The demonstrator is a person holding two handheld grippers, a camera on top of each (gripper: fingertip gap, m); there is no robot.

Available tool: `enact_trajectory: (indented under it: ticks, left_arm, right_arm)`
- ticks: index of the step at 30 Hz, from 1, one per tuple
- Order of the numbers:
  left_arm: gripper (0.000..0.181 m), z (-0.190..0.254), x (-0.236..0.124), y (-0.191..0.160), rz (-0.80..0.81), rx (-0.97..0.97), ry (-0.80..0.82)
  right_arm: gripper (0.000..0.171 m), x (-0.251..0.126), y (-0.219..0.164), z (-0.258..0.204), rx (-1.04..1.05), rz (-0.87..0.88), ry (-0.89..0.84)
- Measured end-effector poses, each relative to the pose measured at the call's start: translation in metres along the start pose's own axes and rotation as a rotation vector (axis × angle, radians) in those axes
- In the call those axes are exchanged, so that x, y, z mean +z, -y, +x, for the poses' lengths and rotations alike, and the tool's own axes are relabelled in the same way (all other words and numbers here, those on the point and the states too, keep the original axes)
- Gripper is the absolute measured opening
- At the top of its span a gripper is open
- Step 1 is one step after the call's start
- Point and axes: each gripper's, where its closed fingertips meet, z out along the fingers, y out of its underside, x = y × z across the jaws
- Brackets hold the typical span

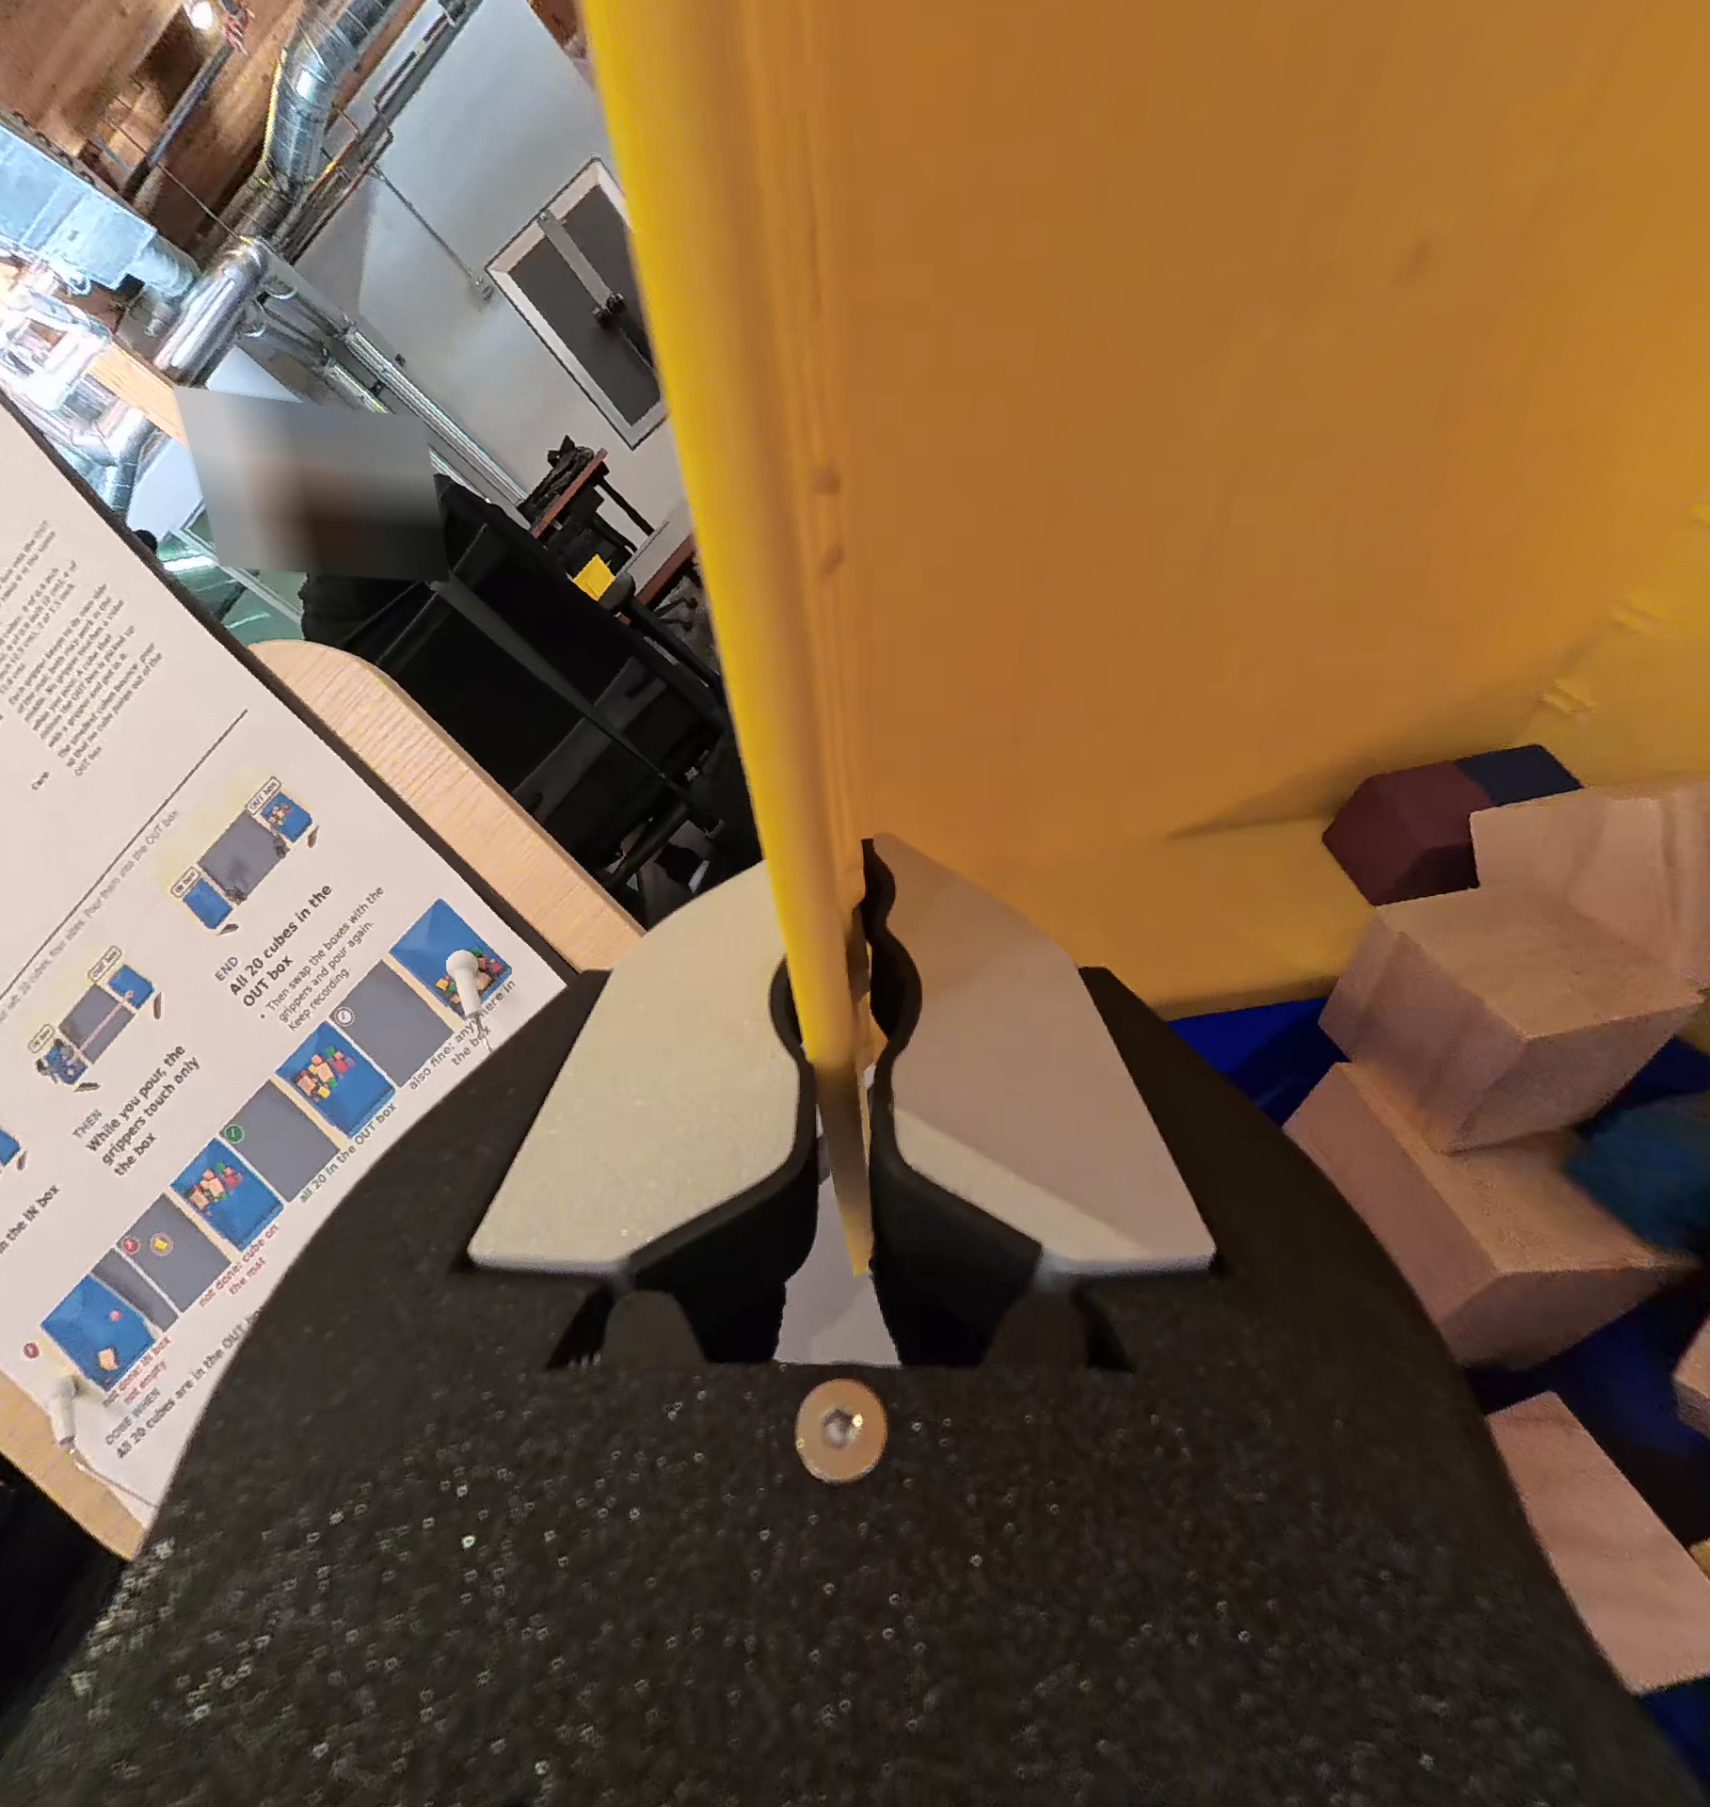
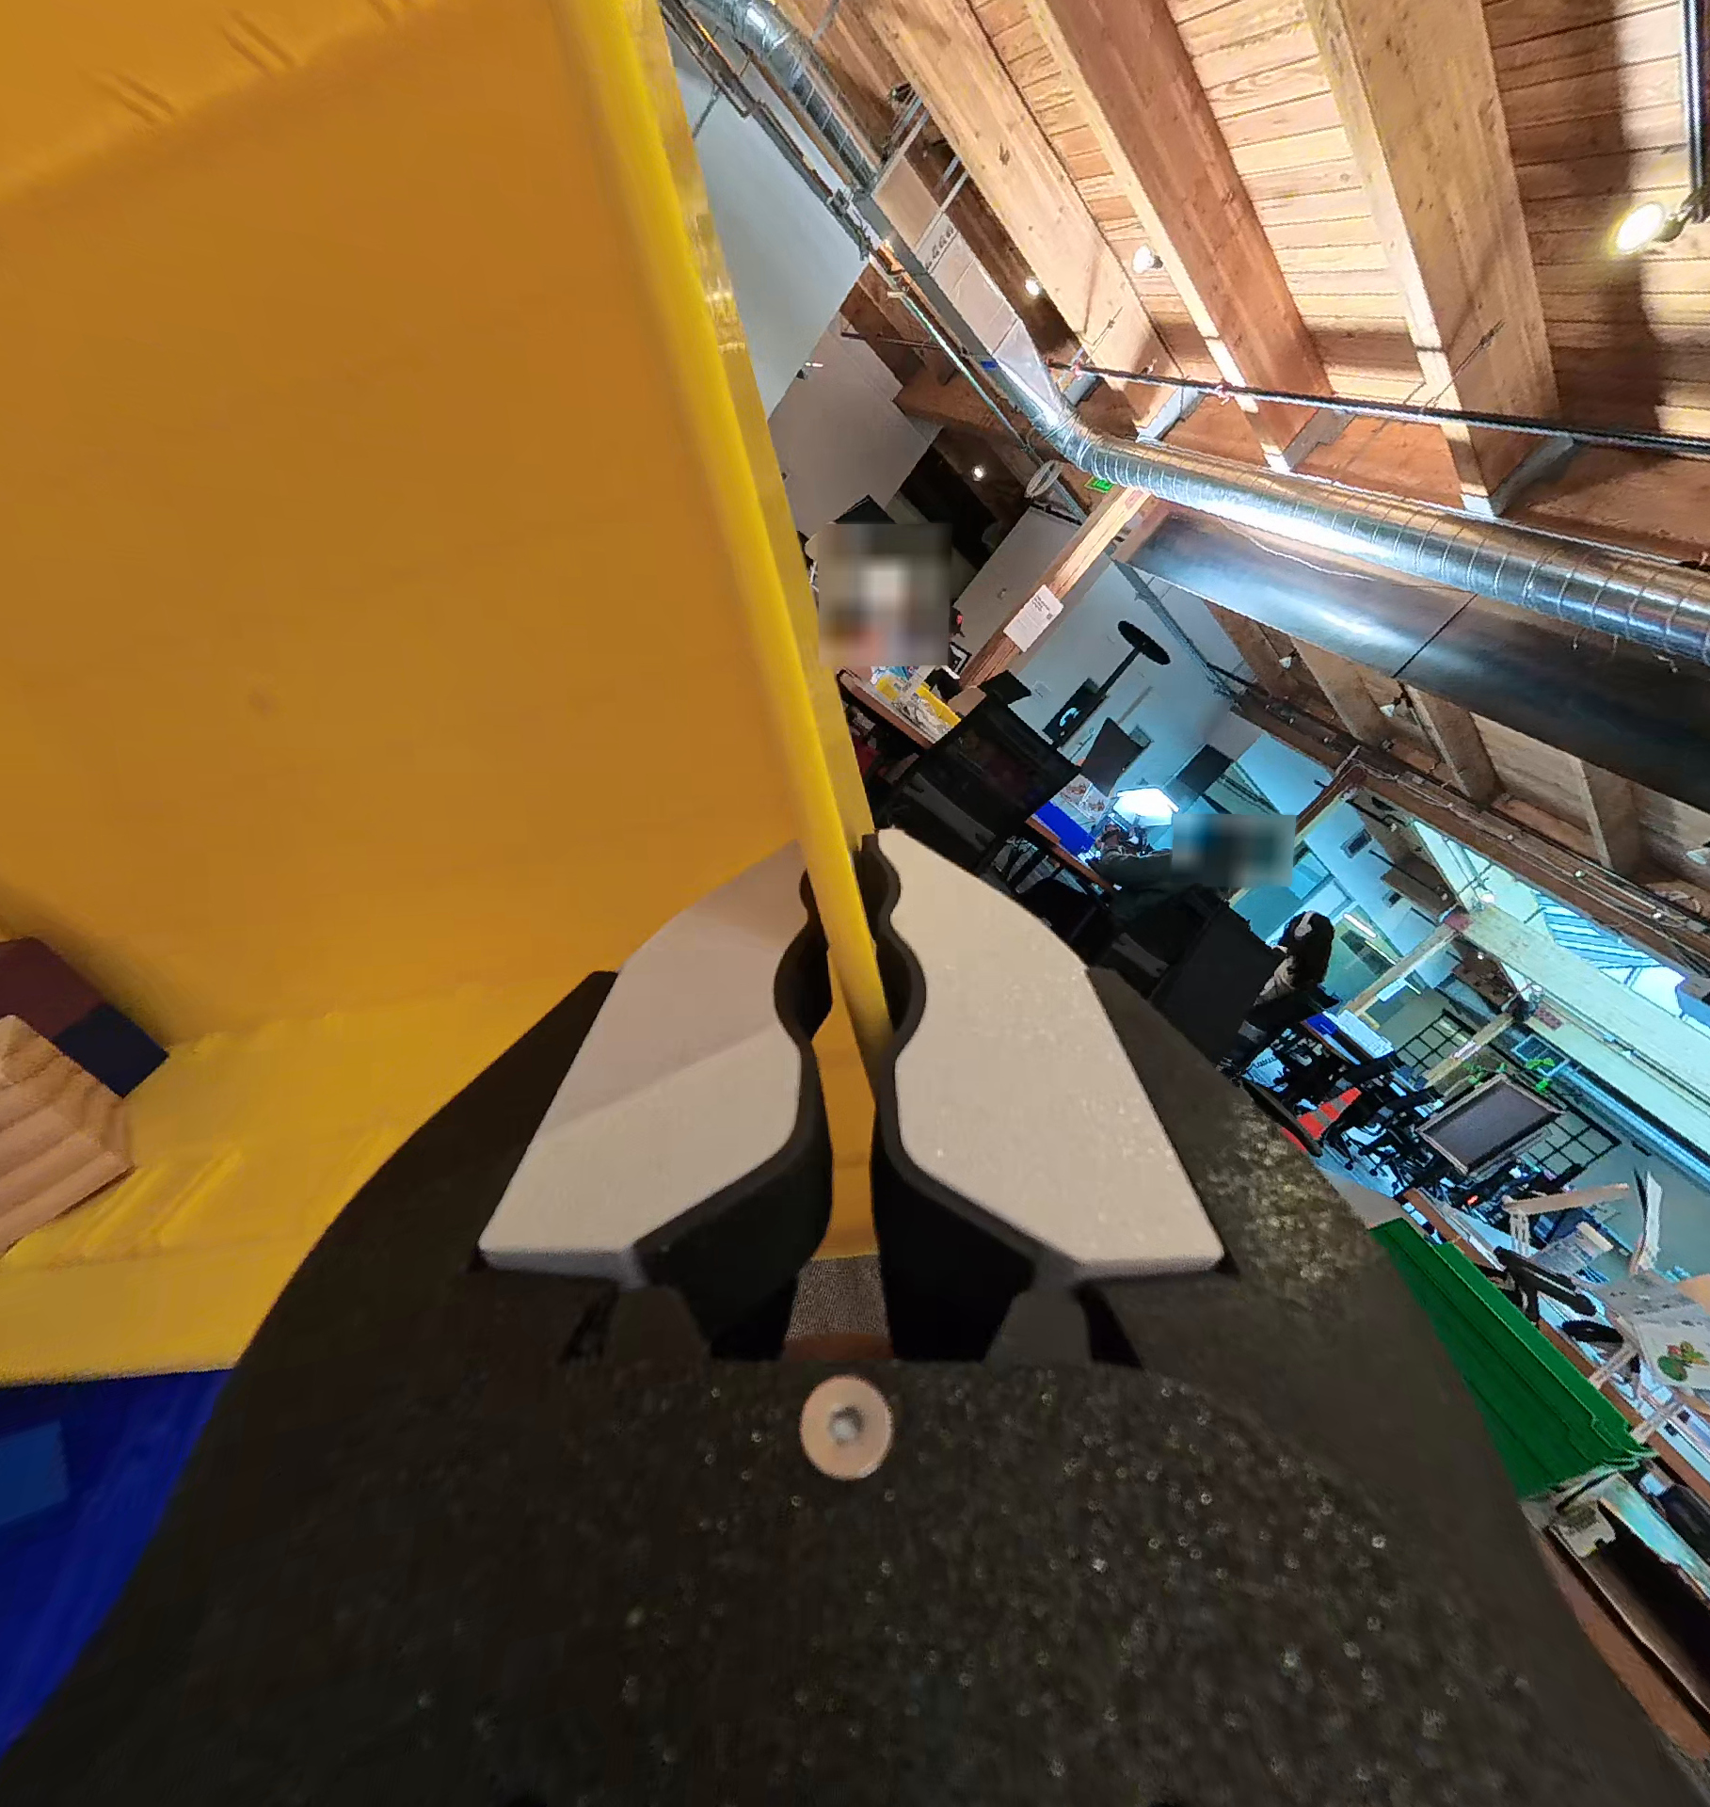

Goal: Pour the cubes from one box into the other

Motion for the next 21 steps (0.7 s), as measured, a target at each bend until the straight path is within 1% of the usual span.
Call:
enact_trajectory:
  ticks: [7,14,21]
  left_arm:
    - [0.004,-0.012,-0.004,0.013,0.067,-0.021,0.047]
    - [0.004,-0.031,-0.025,0.032,0.209,-0.035,0.155]
    - [0.005,-0.038,-0.021,0.036,0.181,-0.055,0.147]
  right_arm:
    - [0.003,-0.006,0.013,0.010,-0.008,0.069,-0.059]
    - [0.003,-0.031,0.039,0.026,-0.066,0.233,-0.177]
    - [0.003,-0.024,0.047,0.029,-0.061,0.212,-0.166]
